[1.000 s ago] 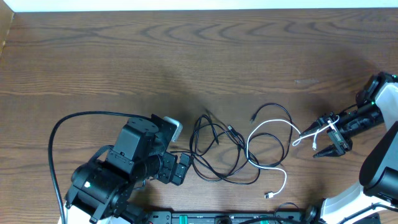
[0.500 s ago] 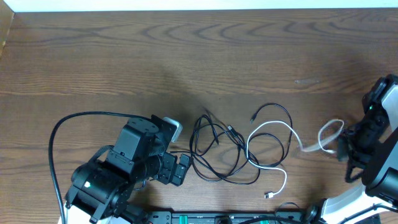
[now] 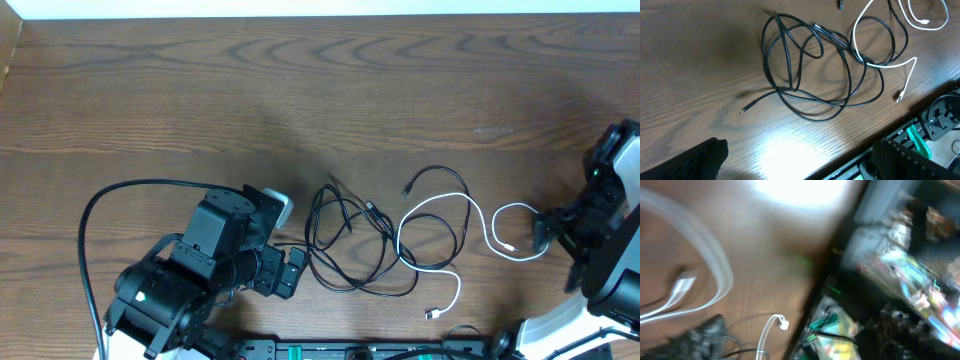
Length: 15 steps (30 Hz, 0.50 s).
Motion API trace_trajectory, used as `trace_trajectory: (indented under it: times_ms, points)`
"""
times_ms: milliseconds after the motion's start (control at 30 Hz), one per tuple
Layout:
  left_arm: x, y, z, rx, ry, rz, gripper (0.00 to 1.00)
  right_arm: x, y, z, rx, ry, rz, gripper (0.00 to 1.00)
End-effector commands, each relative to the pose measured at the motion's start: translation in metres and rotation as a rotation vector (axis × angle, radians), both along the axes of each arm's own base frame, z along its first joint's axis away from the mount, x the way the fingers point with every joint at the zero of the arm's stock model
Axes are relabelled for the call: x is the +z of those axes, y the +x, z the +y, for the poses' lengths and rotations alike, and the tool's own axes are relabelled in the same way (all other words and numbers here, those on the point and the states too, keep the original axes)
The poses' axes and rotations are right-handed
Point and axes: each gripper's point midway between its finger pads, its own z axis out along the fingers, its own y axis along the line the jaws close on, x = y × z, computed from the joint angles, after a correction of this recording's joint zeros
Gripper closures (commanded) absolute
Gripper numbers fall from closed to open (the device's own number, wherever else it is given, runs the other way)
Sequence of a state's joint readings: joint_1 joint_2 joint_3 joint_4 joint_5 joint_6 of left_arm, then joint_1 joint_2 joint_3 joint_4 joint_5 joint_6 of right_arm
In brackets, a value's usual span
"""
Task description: Untangle cables
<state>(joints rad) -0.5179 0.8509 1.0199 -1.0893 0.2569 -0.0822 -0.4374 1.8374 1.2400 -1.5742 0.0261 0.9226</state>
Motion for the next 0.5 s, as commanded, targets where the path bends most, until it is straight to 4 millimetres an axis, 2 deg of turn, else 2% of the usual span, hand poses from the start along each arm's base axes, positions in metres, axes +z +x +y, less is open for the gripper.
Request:
trace_trajectory:
  times_ms: [0,33,67,200,333,467]
  points:
    - [0.004,0.0,0.0,0.005,-0.011,-0.006,0.02,-0.008,0.026,0.017,0.329,0.25,-0.211,0.24]
    - [0.004,0.0,0.0,0.005,-0.011,-0.006,0.02,-0.01,0.031,0.018,0.379,0.261,-0.235,0.29]
    - [0.004,0.0,0.0,0.005,-0.011,-0.006,0.02,-0.011,0.035,0.023,0.398,0.273,-0.254,0.28]
    - [0.004,0.0,0.0,0.005,-0.011,-0.006,0.02,-0.018,0.068,0.056,0.591,0.394,-0.431,0.22]
    - [0.004,0.0,0.0,0.005,-0.011,-0.006,0.02,-0.022,0.097,0.095,0.794,0.482,-0.58,0.07]
    - [0.004,0.0,0.0,0.005,-0.011,-0.006,0.02,-0.029,0.123,0.127,0.952,0.46,-0.667,0.07]
